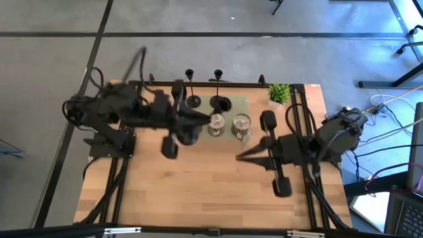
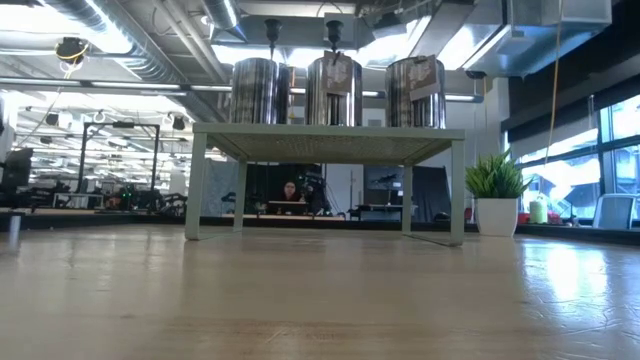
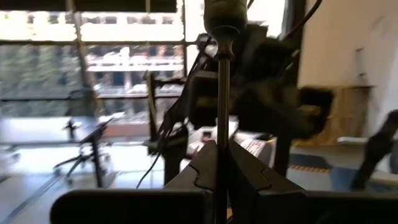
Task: Pick & Place candle stick holders
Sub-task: Put the candle holder on the shelf aligned with the other candle holder
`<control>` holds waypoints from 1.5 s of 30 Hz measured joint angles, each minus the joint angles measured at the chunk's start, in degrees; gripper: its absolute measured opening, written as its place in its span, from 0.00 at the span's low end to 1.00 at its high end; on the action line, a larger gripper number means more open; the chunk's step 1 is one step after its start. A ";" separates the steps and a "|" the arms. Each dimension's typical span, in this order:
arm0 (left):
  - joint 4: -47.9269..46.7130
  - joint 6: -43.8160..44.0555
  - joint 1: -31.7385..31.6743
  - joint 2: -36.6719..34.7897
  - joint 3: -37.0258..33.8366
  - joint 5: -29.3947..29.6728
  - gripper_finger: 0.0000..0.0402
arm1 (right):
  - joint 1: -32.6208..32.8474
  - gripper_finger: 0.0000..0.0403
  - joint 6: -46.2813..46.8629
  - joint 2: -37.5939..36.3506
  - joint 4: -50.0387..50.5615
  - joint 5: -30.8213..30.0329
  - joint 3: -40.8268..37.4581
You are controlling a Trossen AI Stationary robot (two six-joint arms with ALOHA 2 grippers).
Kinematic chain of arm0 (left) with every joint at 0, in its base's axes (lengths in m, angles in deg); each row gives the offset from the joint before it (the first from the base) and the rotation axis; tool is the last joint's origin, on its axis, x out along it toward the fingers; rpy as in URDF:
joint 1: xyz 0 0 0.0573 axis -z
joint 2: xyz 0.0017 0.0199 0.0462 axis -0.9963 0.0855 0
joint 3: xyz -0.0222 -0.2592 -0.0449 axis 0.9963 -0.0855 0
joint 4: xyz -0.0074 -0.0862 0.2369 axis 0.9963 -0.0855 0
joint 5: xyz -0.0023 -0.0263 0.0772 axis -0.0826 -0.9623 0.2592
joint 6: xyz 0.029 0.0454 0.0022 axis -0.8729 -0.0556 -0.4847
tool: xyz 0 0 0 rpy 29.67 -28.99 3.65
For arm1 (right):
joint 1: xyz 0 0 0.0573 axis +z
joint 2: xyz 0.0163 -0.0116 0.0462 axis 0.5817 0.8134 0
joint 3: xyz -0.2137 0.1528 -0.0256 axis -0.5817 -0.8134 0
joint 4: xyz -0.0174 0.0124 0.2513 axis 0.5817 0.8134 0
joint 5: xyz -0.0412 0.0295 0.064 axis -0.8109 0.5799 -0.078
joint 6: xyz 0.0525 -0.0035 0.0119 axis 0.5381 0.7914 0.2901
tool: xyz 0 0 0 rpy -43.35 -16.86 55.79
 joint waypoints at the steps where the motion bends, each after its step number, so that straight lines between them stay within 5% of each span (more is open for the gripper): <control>1: 0.02 -0.32 -0.98 -0.70 0.00 -2.16 0.03 | 0.00 0.06 -0.15 0.00 0.13 -2.20 0.00; 7: 6.44 -1.77 -5.34 -6.94 -6.25 -8.93 0.03 | -0.80 0.06 -2.16 0.95 -0.03 -10.99 0.00; 12: 17.03 2.50 -9.70 -13.26 -17.75 -13.04 0.03 | -4.00 0.06 -0.89 2.72 -0.65 -10.79 0.00; 21: 52.75 18.64 -14.06 -20.86 -42.30 -18.92 0.03 | -12.02 0.06 1.02 7.26 -6.31 2.99 0.00; 26: 55.74 21.73 -14.03 -22.55 -48.08 -18.08 0.03 | -15.37 0.07 3.58 8.39 -9.04 7.78 -0.04; 33: 55.24 21.77 -13.45 -22.61 -48.65 -18.37 0.03 | -17.64 0.28 9.86 9.05 -12.01 10.58 -0.04; 40: 51.63 21.31 -12.19 -22.58 -48.65 -17.57 0.03 | -17.62 0.57 10.76 8.94 -18.95 3.27 -0.04; 45: 51.11 21.14 -9.91 -21.60 -48.70 -17.25 0.03 | -18.49 0.65 10.70 8.92 -20.29 4.35 -0.02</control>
